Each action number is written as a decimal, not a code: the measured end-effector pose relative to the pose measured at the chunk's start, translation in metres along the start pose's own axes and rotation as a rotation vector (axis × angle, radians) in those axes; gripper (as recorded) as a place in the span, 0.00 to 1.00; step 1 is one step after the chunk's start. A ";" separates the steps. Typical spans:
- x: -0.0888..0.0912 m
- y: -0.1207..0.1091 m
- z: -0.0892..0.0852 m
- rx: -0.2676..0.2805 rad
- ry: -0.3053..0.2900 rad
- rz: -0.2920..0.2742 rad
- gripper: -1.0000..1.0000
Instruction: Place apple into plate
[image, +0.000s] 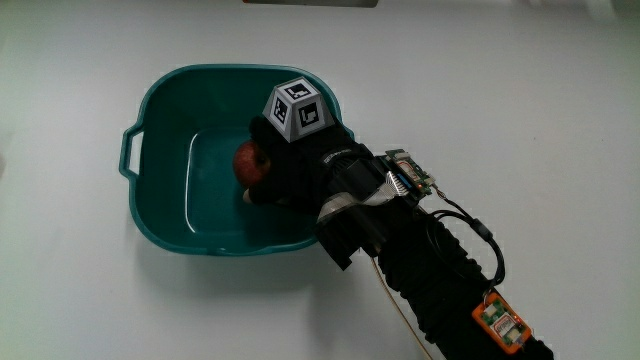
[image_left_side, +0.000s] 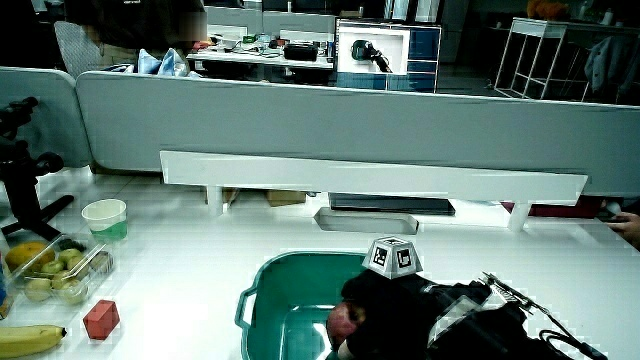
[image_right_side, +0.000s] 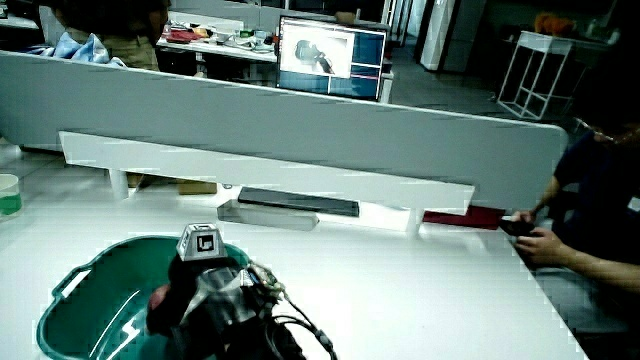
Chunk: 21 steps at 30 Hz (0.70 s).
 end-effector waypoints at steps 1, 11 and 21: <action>0.001 0.002 -0.003 -0.009 0.003 0.000 0.50; 0.000 0.011 -0.013 -0.066 -0.012 -0.050 0.50; 0.009 0.011 -0.022 -0.131 0.068 -0.077 0.27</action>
